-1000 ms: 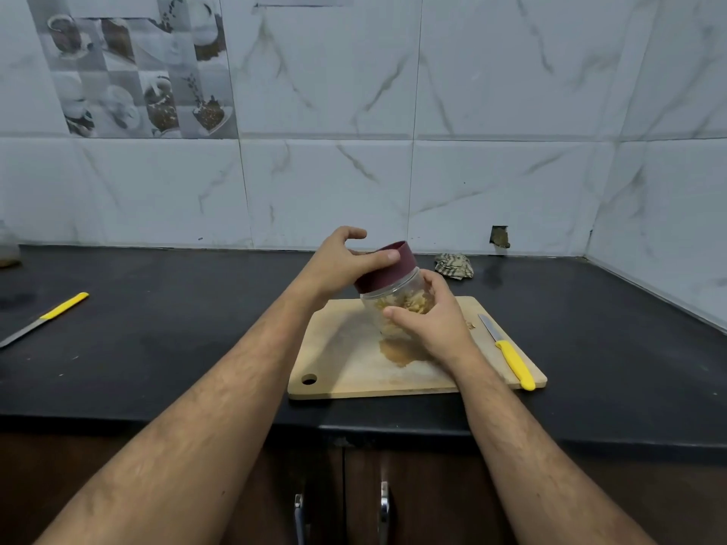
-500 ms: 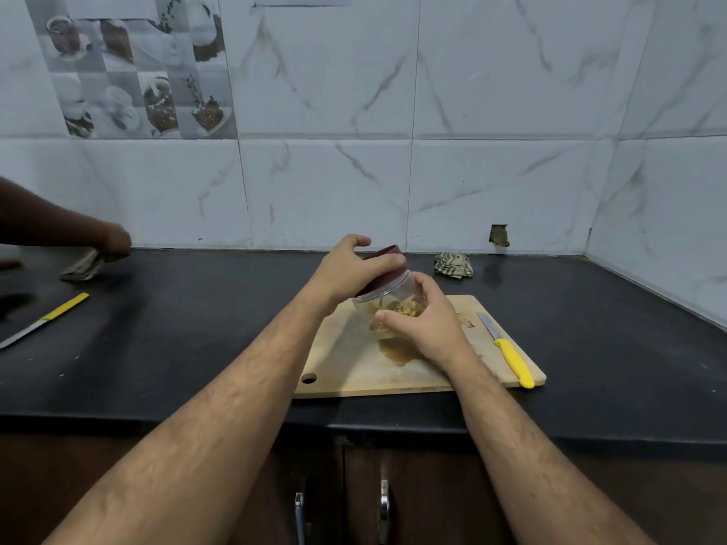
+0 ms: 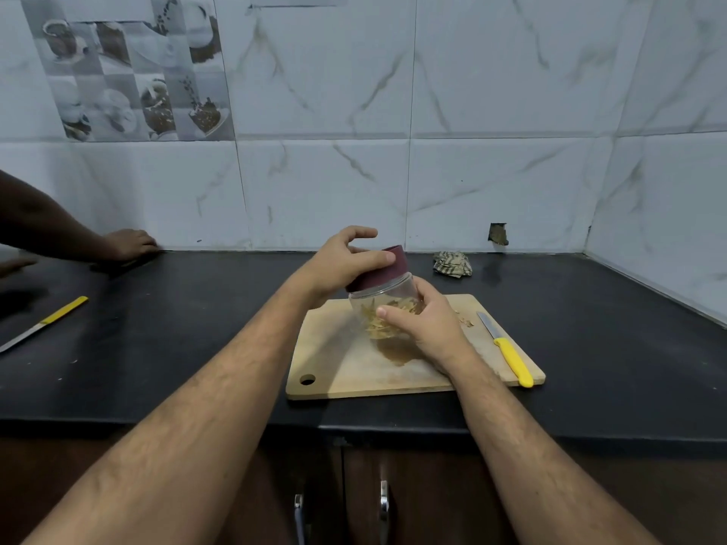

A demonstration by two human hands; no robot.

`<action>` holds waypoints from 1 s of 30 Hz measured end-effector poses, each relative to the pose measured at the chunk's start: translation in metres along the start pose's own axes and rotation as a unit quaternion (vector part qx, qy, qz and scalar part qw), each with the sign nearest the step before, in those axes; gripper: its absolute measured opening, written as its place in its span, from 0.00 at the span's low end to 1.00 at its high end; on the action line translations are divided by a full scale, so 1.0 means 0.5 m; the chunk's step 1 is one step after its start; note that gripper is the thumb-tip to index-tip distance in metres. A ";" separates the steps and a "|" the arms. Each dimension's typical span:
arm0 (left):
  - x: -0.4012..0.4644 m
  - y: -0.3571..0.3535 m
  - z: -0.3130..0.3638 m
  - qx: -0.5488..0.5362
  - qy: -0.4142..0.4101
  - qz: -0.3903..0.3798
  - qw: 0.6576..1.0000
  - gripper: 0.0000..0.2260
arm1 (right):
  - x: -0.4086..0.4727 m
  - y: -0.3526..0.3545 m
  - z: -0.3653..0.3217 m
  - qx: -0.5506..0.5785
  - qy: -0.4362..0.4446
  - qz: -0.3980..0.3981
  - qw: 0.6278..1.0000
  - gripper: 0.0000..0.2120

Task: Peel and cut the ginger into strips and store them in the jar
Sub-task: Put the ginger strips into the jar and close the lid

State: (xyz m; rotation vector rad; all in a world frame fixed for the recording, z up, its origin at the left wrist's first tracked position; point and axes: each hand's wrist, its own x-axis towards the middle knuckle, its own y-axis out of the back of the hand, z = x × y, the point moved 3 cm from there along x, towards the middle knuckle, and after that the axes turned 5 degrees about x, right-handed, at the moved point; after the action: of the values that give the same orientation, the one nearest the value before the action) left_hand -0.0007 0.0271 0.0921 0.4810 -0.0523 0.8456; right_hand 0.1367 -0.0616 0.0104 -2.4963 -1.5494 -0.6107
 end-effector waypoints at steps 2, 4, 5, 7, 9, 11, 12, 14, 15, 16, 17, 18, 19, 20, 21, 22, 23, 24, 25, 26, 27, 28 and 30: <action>0.003 -0.014 -0.010 -0.013 0.013 0.048 0.999 0.26 | 0.004 0.001 0.003 -0.065 0.021 0.036 0.997 0.33; 0.005 -0.020 -0.019 -0.005 0.027 0.099 0.995 0.29 | 0.003 -0.001 0.001 -0.105 0.032 0.062 0.992 0.37; 0.008 -0.023 -0.020 0.007 0.037 0.123 0.992 0.30 | 0.001 -0.001 -0.004 -0.126 0.042 0.073 0.988 0.38; 0.011 -0.028 -0.014 0.051 0.057 0.162 0.984 0.29 | -0.003 -0.005 -0.017 -0.167 0.068 0.095 0.979 0.38; 0.011 -0.031 0.001 0.123 0.076 0.200 0.969 0.28 | -0.006 -0.011 -0.029 -0.200 0.101 0.116 0.968 0.40; 0.011 -0.032 0.017 0.166 0.101 0.212 0.958 0.31 | -0.008 -0.018 -0.032 -0.232 0.132 0.125 0.955 0.43; 0.013 -0.033 0.021 0.174 0.119 0.210 0.955 0.34 | -0.008 -0.020 -0.032 -0.249 0.143 0.128 0.949 0.44; 0.016 -0.033 0.026 0.186 0.156 0.192 0.951 0.39 | -0.009 -0.022 -0.033 -0.279 0.157 0.135 0.938 0.45; 0.016 -0.031 0.029 0.182 0.169 0.175 0.953 0.42 | -0.010 -0.021 -0.034 -0.287 0.159 0.136 0.935 0.45; 0.015 -0.027 0.031 0.168 0.179 0.151 0.958 0.45 | -0.011 -0.022 -0.035 -0.287 0.159 0.134 0.935 0.46; 0.015 -0.025 0.033 0.149 0.184 0.119 0.964 0.49 | -0.012 -0.022 -0.035 -0.283 0.157 0.131 0.937 0.46; 0.016 -0.020 0.032 0.134 0.189 0.086 0.969 0.51 | -0.012 -0.021 -0.035 -0.271 0.153 0.127 0.942 0.46; 0.016 -0.015 0.032 0.123 0.192 0.053 0.972 0.51 | -0.013 -0.021 -0.035 -0.258 0.150 0.124 0.946 0.46; 0.016 -0.010 0.032 0.113 0.188 0.020 0.975 0.47 | -0.013 -0.018 -0.035 -0.245 0.148 0.122 0.951 0.45; 0.014 -0.006 0.034 0.098 0.169 -0.014 0.981 0.41 | -0.014 -0.016 -0.036 -0.234 0.142 0.119 0.954 0.45; 0.014 -0.001 0.033 0.076 0.138 -0.043 0.987 0.33 | -0.014 -0.012 -0.036 -0.222 0.134 0.120 0.958 0.44; 0.015 0.007 0.030 0.049 0.115 -0.059 0.990 0.29 | -0.014 -0.009 -0.036 -0.211 0.125 0.120 0.962 0.43; 0.015 0.015 0.024 0.023 0.100 -0.067 0.992 0.28 | -0.014 -0.006 -0.035 -0.198 0.115 0.121 0.966 0.43; 0.011 0.021 0.020 0.004 0.091 -0.075 0.993 0.33 | -0.013 -0.004 -0.034 -0.190 0.109 0.120 0.968 0.42; 0.010 0.026 0.016 -0.005 0.086 -0.081 0.993 0.37 | -0.012 -0.003 -0.032 -0.188 0.106 0.117 0.970 0.42; 0.010 0.029 0.015 0.001 0.083 -0.077 0.994 0.38 | -0.013 -0.003 -0.031 -0.191 0.104 0.112 0.970 0.42; 0.009 0.030 0.016 0.017 0.081 -0.063 0.995 0.38 | -0.013 -0.005 -0.030 -0.198 0.103 0.110 0.968 0.42; 0.010 0.026 0.021 0.054 0.082 -0.009 0.995 0.34 | -0.014 -0.011 -0.032 -0.217 0.108 0.121 0.963 0.43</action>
State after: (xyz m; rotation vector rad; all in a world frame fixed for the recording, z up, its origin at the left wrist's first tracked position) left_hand -0.0051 0.0334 0.1075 0.5114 0.1493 0.8705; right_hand 0.1251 -0.0699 0.0214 -2.7413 -1.1038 -1.2452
